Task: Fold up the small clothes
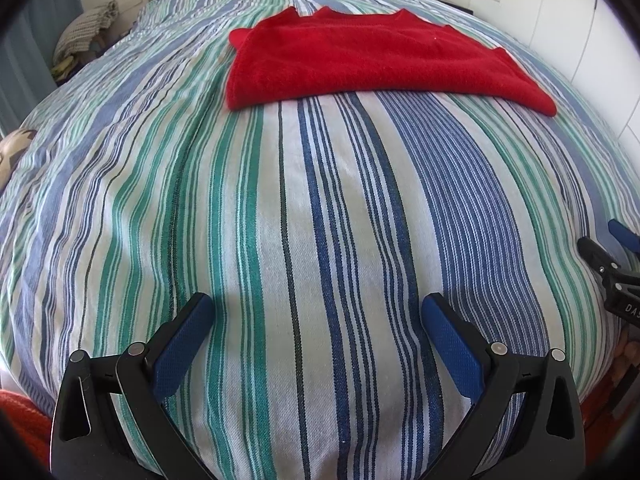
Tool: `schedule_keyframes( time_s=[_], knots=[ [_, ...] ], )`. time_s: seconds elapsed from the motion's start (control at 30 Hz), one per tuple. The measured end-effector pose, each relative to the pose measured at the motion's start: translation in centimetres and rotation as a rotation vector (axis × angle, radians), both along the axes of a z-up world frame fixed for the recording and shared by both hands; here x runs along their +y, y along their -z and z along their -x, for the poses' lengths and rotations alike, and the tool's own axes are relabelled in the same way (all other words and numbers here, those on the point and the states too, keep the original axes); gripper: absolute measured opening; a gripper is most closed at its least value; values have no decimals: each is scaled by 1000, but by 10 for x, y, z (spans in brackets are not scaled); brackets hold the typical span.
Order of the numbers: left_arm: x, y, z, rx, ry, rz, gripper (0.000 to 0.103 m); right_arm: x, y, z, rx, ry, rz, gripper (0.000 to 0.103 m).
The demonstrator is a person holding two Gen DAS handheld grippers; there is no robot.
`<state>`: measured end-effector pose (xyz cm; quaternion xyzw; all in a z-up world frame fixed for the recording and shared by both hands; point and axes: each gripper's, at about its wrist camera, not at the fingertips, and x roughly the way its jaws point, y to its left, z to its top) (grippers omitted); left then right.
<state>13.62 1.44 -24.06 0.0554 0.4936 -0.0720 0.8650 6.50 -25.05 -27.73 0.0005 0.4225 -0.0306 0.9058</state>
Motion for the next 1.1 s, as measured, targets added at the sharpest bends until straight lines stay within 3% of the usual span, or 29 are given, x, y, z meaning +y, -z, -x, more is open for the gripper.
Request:
schedule_keyframes(
  time_s=[0.4,0.5,0.53,0.63,0.77,0.87,0.97,1.07,1.1],
  knots=[
    [1,-1,1,7,0,3,103,1,0,0,2,0,1,103],
    [7,-20,-2,45,-3,17,101,-1,-11,-8,73,-3,-14,103],
    [11,-32,-1,33,-3,38,101,-5,-20,-14,91,-10,-57,102],
    [28,-70,3,-70,-10,121,102,-33,-59,-42,28,-15,-251,102],
    [48,-81,3,-148,-47,175,102,-73,-89,-121,10,45,-365,102],
    [63,-59,5,-145,-108,201,102,-101,-86,-175,19,155,-419,99],
    [77,-34,-1,-52,-166,223,101,-118,-68,-212,39,256,-488,91],
    [84,-37,-7,-66,-193,260,101,-115,-32,-238,143,260,-591,84],
    [86,-38,-9,-77,-197,257,101,-108,-24,-244,172,243,-603,75]
  ],
)
